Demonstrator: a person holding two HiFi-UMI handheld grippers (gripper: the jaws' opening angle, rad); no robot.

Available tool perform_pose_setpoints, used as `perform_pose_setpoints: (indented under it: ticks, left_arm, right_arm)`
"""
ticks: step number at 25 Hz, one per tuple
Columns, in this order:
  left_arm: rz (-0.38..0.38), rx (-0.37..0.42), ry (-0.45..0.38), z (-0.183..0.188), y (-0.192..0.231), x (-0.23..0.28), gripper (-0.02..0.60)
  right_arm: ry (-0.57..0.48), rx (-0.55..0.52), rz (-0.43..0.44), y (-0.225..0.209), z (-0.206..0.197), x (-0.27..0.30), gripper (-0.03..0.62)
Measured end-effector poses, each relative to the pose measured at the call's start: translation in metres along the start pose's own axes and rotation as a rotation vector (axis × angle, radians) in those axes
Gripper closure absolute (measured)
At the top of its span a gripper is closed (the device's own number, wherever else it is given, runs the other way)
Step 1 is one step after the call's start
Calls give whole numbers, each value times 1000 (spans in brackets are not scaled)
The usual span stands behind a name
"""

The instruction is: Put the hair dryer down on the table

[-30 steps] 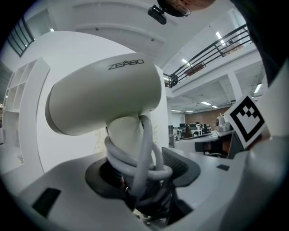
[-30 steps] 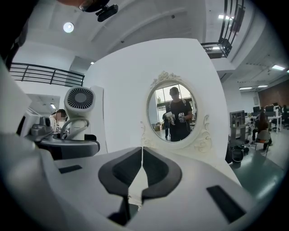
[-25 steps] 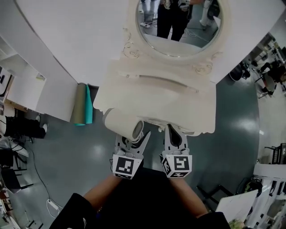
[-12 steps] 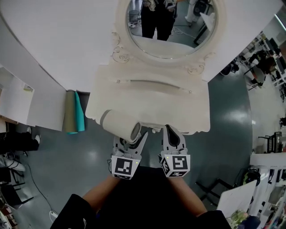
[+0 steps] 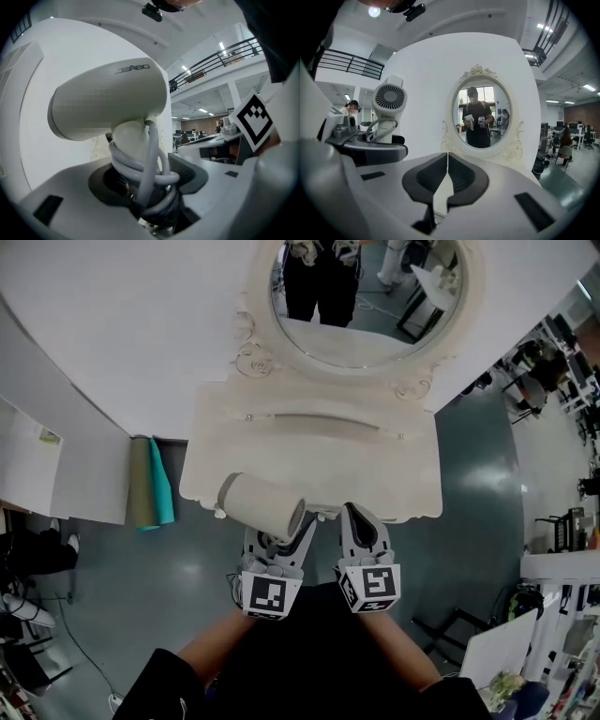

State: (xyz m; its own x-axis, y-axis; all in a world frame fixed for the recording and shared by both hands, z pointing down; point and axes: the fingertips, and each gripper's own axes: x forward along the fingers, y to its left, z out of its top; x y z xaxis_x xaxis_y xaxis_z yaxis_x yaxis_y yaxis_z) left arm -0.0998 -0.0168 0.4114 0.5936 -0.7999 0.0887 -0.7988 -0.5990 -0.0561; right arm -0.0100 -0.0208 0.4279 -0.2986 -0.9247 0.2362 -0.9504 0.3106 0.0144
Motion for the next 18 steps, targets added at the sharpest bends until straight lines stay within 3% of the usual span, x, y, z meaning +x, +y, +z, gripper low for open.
perform_pose_setpoints:
  ticks: [5, 18]
  left_arm:
    - [-30, -65, 21, -7, 6, 2, 322]
    - [8, -73, 55, -23, 20, 22, 322]
  right_arm:
    - [32, -9, 19, 13, -10, 6, 572]
    - [49, 31, -37, -24, -17, 15, 572]
